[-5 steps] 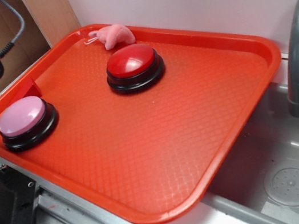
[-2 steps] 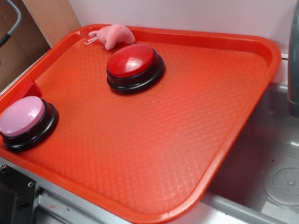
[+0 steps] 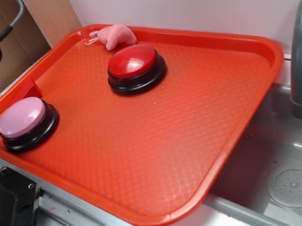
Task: Push the pink button.
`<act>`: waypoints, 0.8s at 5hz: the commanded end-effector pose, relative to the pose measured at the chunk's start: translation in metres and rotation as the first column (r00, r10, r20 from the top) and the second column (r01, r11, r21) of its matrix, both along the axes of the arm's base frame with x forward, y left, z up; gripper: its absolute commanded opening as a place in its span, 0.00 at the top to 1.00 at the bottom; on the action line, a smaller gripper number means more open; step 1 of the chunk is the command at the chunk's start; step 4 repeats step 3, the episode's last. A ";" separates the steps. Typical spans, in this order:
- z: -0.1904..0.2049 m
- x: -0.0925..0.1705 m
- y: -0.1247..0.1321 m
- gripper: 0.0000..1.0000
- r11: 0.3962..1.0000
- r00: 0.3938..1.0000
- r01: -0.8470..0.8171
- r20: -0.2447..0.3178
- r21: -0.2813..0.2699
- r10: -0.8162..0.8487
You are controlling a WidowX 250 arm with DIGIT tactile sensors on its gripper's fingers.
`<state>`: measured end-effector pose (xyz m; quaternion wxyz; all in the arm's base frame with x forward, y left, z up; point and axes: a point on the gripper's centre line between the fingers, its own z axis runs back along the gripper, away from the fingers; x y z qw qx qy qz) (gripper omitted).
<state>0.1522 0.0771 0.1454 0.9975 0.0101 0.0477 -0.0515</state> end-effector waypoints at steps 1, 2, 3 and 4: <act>0.018 0.007 0.000 0.00 0.999 0.999 0.010 0.047 0.032 -0.011; 0.020 0.006 -0.001 0.00 0.999 0.999 0.010 0.049 0.034 -0.012; 0.022 0.005 -0.001 0.00 0.999 0.998 0.032 0.051 0.018 -0.033; 0.022 0.005 -0.001 0.00 0.999 0.998 0.032 0.051 0.018 -0.033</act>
